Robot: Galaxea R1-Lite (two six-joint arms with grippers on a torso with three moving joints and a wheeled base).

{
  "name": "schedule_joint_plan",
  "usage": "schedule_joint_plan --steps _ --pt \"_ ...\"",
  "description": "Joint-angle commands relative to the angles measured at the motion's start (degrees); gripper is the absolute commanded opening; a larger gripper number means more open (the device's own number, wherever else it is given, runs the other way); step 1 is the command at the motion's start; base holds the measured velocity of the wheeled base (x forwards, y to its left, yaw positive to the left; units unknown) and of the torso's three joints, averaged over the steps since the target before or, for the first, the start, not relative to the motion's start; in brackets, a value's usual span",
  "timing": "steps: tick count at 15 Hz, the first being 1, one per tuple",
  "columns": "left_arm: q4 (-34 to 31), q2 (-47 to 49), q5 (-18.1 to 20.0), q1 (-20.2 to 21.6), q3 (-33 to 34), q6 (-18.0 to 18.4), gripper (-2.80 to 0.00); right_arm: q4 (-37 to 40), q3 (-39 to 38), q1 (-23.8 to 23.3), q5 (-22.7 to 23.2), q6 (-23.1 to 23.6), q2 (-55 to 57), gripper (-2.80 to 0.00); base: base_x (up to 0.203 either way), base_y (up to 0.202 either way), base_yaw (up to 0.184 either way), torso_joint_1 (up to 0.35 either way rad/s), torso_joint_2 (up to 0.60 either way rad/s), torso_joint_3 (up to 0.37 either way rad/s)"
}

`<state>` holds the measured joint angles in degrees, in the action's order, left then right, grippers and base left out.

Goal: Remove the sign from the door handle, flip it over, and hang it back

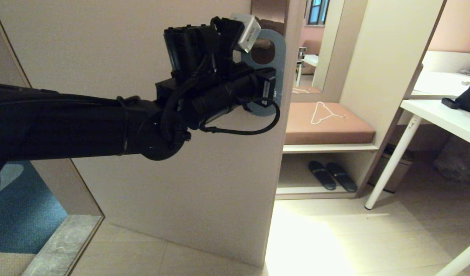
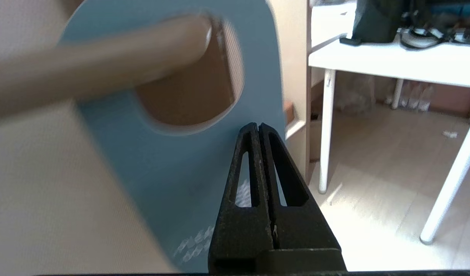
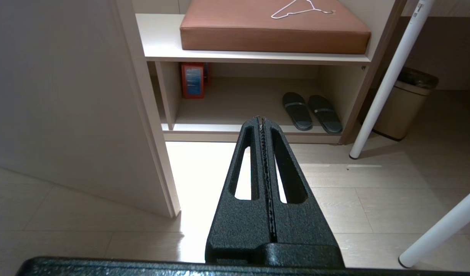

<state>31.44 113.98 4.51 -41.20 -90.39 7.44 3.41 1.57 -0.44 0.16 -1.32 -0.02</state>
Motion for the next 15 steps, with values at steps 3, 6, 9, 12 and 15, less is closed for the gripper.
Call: schedule_joint_plan --steps 3,6,9,12,15 --pt "0.13 -9.32 -0.25 -0.01 11.36 0.25 -2.8 0.01 0.01 0.0 0.02 0.0 0.02 -2.8 0.0 0.0 0.0 0.0 0.0 0.0" --pt "0.15 -18.02 -0.41 0.07 24.37 0.76 -2.8 0.01 0.01 0.0 0.02 0.0 0.02 -2.8 0.0 0.0 0.0 0.0 0.0 0.0" --pt "0.18 -27.07 -2.86 0.74 37.76 0.78 -2.8 0.01 0.01 0.0 0.02 0.0 0.02 -2.8 0.0 0.0 0.0 0.0 0.0 0.0" --pt "0.2 -36.63 -5.24 4.39 51.57 0.68 -2.8 0.01 0.01 0.0 0.02 0.0 0.02 -2.8 0.0 0.0 0.0 0.0 0.0 0.0" --pt "0.2 -45.15 -5.75 12.46 61.15 0.65 -2.8 0.01 0.01 0.0 0.02 0.0 0.02 -2.8 0.0 0.0 0.0 0.0 0.0 0.0"
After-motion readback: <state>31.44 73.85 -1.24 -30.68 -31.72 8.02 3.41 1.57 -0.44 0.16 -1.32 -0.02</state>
